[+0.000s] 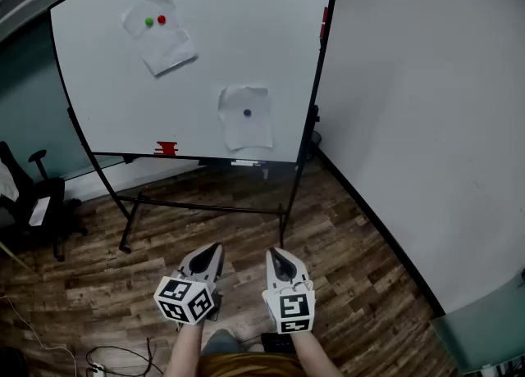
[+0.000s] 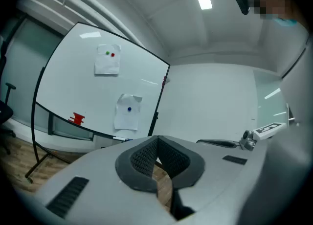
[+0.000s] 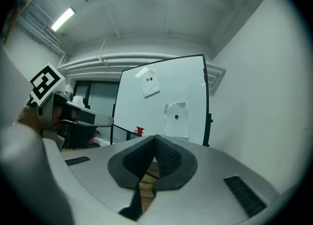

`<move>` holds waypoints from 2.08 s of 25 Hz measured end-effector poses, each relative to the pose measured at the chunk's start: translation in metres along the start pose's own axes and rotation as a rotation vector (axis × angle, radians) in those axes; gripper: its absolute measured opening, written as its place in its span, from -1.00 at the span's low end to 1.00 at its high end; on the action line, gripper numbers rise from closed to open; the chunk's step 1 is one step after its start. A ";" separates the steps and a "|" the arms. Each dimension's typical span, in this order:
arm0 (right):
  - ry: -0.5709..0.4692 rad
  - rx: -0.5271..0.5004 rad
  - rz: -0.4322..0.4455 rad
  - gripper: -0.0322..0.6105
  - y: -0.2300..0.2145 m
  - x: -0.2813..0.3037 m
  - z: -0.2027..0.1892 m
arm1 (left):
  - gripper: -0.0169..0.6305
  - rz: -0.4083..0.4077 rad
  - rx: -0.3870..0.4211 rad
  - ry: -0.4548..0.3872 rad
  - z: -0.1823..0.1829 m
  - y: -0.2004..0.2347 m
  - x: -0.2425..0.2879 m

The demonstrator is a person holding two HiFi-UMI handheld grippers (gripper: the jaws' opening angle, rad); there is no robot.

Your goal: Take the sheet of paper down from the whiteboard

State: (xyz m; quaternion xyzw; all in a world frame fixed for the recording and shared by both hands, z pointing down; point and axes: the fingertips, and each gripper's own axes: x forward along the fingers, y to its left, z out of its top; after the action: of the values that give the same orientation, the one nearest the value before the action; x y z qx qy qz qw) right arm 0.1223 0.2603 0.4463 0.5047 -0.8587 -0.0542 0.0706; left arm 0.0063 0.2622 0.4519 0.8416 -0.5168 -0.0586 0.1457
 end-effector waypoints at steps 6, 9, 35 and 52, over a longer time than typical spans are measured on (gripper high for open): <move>-0.001 0.002 0.014 -0.87 0.007 -0.009 -0.001 | -0.87 -0.027 0.012 -0.035 0.022 0.001 0.008; -0.010 0.004 0.010 -0.87 0.007 -0.010 0.002 | -0.87 -0.017 0.020 -0.055 0.035 0.002 0.007; 0.059 0.006 -0.021 -0.52 -0.071 0.151 -0.023 | -0.56 0.057 -0.017 -0.066 0.037 0.103 0.148; 0.052 0.001 -0.098 -0.52 -0.143 0.412 0.005 | -0.57 -0.002 -0.007 -0.043 0.112 0.263 0.350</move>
State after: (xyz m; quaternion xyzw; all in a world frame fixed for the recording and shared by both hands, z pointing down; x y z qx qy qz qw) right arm 0.0460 -0.1691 0.4451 0.5473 -0.8310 -0.0439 0.0898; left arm -0.0849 -0.1805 0.4436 0.8402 -0.5186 -0.0788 0.1375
